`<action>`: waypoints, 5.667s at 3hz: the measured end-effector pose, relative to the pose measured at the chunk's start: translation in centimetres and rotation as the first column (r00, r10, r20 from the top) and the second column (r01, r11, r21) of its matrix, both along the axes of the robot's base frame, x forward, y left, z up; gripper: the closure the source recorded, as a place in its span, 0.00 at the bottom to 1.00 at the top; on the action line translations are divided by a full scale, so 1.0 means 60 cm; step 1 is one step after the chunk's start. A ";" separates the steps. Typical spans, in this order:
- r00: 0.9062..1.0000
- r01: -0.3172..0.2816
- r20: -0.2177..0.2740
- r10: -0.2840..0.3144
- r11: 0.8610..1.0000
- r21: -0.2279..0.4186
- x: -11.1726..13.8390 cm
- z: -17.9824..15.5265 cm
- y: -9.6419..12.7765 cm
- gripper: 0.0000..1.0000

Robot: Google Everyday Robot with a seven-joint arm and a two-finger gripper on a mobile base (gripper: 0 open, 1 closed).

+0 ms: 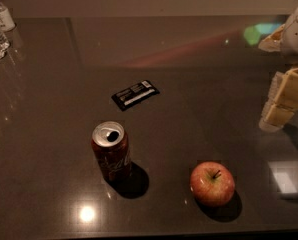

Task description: Pick coke can

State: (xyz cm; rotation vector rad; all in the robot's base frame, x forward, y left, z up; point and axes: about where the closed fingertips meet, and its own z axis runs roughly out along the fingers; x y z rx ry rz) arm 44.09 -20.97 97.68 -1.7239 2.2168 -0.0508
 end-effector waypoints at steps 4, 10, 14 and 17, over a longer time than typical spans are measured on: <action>0.964 -0.254 0.034 0.263 0.876 0.411 -0.008 -0.036 0.228 0.00; 0.806 -0.481 -0.064 0.588 0.714 0.508 -0.122 -0.121 0.458 0.00; 0.810 -0.485 -0.029 0.586 0.695 0.531 -0.091 -0.088 0.449 0.87; 0.825 -0.521 0.117 0.552 0.667 0.532 -0.033 0.080 0.369 1.00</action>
Offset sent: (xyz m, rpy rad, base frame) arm 0.0126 0.0943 -0.0086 0.4029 0.0384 0.1797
